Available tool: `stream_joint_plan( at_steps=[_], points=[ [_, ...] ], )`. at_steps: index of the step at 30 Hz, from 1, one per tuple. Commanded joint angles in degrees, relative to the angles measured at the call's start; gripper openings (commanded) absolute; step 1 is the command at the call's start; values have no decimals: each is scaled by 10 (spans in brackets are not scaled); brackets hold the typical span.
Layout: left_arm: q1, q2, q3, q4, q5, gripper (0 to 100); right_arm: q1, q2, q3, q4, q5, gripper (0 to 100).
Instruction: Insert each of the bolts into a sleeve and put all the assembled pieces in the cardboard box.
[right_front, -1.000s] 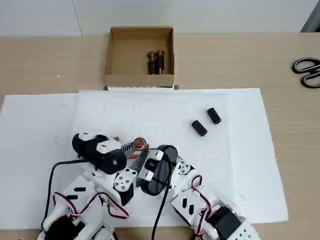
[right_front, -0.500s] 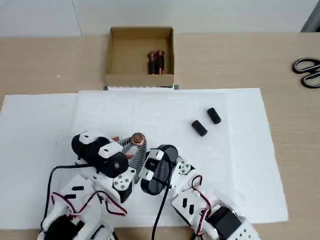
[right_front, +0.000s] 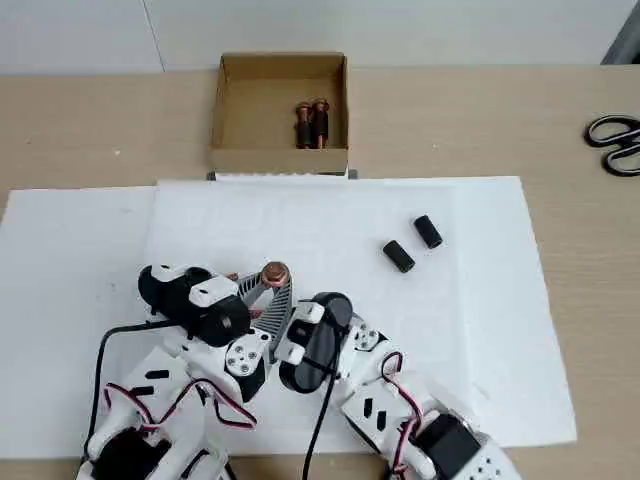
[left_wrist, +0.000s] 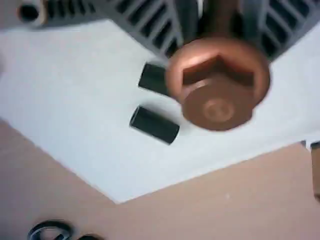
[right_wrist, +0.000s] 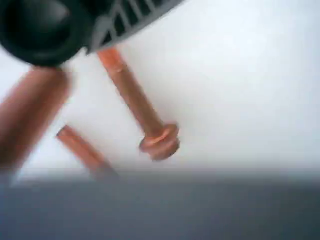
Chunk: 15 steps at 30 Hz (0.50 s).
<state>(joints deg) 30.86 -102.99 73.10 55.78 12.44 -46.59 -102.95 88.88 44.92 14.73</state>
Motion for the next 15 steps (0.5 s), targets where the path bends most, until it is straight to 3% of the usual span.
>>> stream_joint_plan(
  at_steps=[1, 8, 15],
  points=[
    [-16, -4, -14, -32, 0, 6, -3, -4, -3, 0, 4, 2],
    [-78, -4, -17, -59, 5, 6, -3, -1, 10, 0, -33, 2],
    [-82, -4, -18, -54, 90, 6, -3, 1, 7, 0, -62, 2]
  ],
)
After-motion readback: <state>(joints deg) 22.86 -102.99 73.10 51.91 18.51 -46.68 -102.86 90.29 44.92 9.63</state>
